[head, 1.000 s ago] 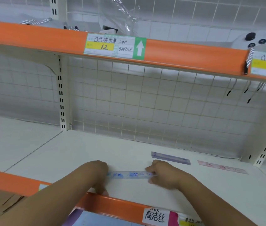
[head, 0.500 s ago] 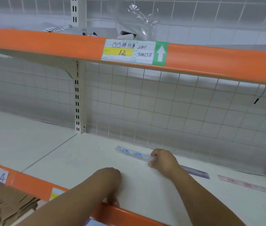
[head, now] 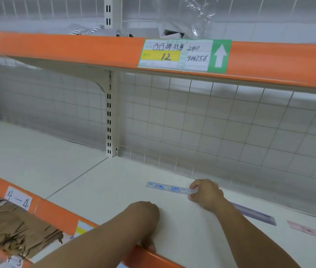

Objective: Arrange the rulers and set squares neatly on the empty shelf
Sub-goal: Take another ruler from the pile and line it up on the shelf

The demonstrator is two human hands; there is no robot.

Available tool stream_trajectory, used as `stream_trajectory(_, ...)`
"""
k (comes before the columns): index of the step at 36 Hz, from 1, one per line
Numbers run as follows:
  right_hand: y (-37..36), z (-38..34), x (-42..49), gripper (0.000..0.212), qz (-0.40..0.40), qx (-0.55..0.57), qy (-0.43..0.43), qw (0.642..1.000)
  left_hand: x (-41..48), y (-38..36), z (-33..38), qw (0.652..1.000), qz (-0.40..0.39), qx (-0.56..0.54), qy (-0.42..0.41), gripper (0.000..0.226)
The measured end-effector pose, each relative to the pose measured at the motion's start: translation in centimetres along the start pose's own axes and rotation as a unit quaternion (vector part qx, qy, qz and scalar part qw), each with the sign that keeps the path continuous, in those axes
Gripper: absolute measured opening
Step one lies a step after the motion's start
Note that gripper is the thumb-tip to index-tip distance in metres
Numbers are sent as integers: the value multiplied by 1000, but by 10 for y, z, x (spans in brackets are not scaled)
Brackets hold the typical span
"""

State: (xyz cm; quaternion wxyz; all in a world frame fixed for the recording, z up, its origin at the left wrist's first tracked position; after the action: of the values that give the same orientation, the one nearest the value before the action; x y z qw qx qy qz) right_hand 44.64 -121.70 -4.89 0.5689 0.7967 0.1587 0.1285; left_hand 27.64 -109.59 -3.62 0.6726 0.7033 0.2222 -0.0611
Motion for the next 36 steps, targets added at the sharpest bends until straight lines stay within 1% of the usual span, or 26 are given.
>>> stream_trajectory(5, -2, -1, 3, 25, -9, 17, -12, 1000, -1, 1, 1, 1000, -6, 7, -2, 71)
stream_trajectory(11, -5, 1, 7, 18, -38, 25, -2, 999, -2, 3, 2, 1000, -8, 18, -3, 67)
stream_trajectory(13, -8, 3, 10, 23, -42, 38, -6, 998, -2, 2, 2, 1000, -11, 14, 1, 68)
stream_trajectory(16, -10, 4, 11, 37, -42, 31, -6, 999, -1, 3, 1, 1000, -9, 4, 2, 69)
stream_trajectory(24, -10, 2, 11, 29, -31, 1, 14, 999, -2, 2, 0, 1000, -8, 0, 2, 67)
stream_trajectory(30, -7, -2, 1, 43, -8, -7, 21, 1000, -3, 0, -4, 1000, 8, 0, 2, 69)
stream_trajectory(36, 1, -13, -19, 39, 17, -68, 48, 996, -4, -1, -7, 1000, 13, -3, -2, 75)
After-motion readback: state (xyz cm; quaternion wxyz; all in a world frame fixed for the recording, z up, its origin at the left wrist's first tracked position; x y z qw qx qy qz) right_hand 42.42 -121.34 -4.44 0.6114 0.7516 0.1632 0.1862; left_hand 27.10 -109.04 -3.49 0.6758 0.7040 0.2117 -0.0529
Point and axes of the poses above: each hand's wrist, its own x-axis towards the middle knuckle, its own y-axis out of the back of the hand, z = x × y, the point moved 5 cm from there along x, towards the middle knuckle, and after that the axes turned 5 degrees about -x, right-handed, at the moved point
